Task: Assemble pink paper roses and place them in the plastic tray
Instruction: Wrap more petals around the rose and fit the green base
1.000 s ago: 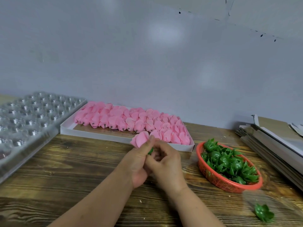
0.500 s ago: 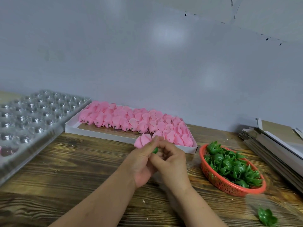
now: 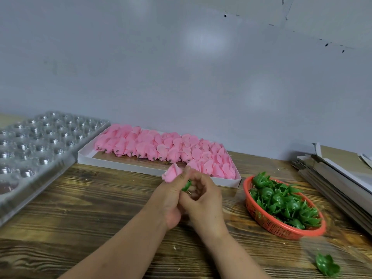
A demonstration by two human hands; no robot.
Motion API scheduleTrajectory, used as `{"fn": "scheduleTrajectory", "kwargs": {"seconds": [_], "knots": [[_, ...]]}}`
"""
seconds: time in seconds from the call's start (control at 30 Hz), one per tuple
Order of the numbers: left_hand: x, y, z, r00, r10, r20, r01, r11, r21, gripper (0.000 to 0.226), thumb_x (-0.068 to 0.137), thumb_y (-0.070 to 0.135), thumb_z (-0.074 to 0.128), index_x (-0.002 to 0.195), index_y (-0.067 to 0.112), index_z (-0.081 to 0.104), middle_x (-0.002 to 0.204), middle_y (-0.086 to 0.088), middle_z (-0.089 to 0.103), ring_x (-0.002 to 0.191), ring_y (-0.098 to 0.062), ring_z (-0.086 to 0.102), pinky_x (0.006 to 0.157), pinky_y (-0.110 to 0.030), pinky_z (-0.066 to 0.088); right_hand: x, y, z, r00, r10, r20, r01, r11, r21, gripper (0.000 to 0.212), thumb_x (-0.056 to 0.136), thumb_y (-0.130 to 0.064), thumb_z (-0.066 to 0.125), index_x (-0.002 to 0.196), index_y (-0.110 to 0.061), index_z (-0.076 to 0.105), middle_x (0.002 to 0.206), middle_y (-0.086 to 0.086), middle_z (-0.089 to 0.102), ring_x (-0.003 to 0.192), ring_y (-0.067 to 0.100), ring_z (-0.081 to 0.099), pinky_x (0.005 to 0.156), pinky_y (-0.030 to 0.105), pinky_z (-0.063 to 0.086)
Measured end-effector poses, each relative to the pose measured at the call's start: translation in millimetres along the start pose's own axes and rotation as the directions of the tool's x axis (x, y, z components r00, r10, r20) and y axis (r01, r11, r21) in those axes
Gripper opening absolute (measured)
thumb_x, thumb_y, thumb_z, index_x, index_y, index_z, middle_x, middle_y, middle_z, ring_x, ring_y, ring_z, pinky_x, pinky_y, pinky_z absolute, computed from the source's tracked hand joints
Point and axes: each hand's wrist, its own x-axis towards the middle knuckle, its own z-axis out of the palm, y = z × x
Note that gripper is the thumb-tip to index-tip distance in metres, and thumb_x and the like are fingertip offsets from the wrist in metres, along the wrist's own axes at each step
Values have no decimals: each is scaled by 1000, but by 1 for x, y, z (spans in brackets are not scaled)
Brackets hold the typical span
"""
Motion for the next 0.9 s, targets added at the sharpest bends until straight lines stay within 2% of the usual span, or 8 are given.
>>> {"fn": "scheduleTrajectory", "kwargs": {"seconds": [0.07, 0.17, 0.23, 0.33, 0.53, 0.67, 0.77, 0.9], "knots": [[-1, 0, 1, 1000, 15, -6, -15, 999, 53, 19, 63, 28, 73, 65, 10, 75, 72, -11, 71, 62, -19, 69, 61, -30, 59, 0, -1, 1, 1000, -16, -14, 15, 1000, -8, 25, 64, -12, 66, 83, -28, 64, 61, -18, 60, 58, -4, 51, 59, 13, 42], [-2, 3, 1, 997, 56, 57, -66, 978, 197, 36, 65, 29, 71, 90, 4, 70, 81, -14, 69, 69, -19, 67, 62, -30, 56, 3, -1, -1, 991, 134, 32, -137, 970, 202, 18, 65, 2, 65, 73, -15, 65, 57, -5, 52, 58, 10, 45, 53, 18, 38], [-5, 6, -1, 991, 71, 114, -101, 953, 285, 55, 59, 33, 75, 102, -1, 67, 89, -16, 65, 71, -17, 63, 57, -26, 49, 5, -1, -6, 952, 249, 179, -302, 865, 401, 24, 73, 15, 61, 72, -8, 68, 60, 9, 56, 55, 18, 51, 50, 22, 46], [-7, 12, -5, 976, 28, 214, -104, 930, 352, 47, 56, 37, 80, 92, 8, 76, 101, -19, 62, 91, -26, 55, 63, -27, 38, 8, -2, -14, 880, 287, 377, -466, 673, 574, 21, 71, 14, 63, 74, -5, 72, 63, 12, 61, 53, 16, 60, 50, 21, 54], [-8, 18, -5, 965, 13, 261, -129, 892, 434, 51, 58, 26, 79, 105, 8, 72, 105, -20, 67, 101, -33, 53, 93, -50, 31, 9, 2, -17, 847, 266, 461, -521, 595, 612, 28, 68, 2, 60, 95, 10, 59, 70, 17, 61, 57, 18, 62, 51, 23, 54], [-10, 19, -2, 961, 68, 269, -203, 835, 512, 44, 63, 24, 76, 104, 9, 71, 97, -16, 71, 92, -26, 66, 83, -43, 53, 10, 7, -21, 835, 251, 489, -531, 601, 598, 40, 70, 2, 60, 109, 9, 52, 81, 20, 63, 66, 22, 65, 56, 25, 57], [-8, 15, -5, 955, 149, 255, -268, 802, 533, 23, 65, 24, 77, 86, 16, 77, 85, -9, 74, 78, -17, 70, 64, -28, 57, 13, 7, -31, 856, 296, 425, -490, 729, 479, 20, 72, 3, 58, 92, 4, 61, 87, 17, 68, 73, 23, 68, 59, 24, 57], [-1, 7, -11, 932, 270, 243, -363, 663, 655, 9, 76, 13, 76, 74, 22, 76, 76, 1, 75, 75, -8, 70, 68, -19, 54, 20, 10, -44, 945, 327, 23, -311, 872, 378, 23, 83, 14, 49, 79, -3, 63, 69, 9, 70, 60, 16, 65, 53, 21, 53]]}}
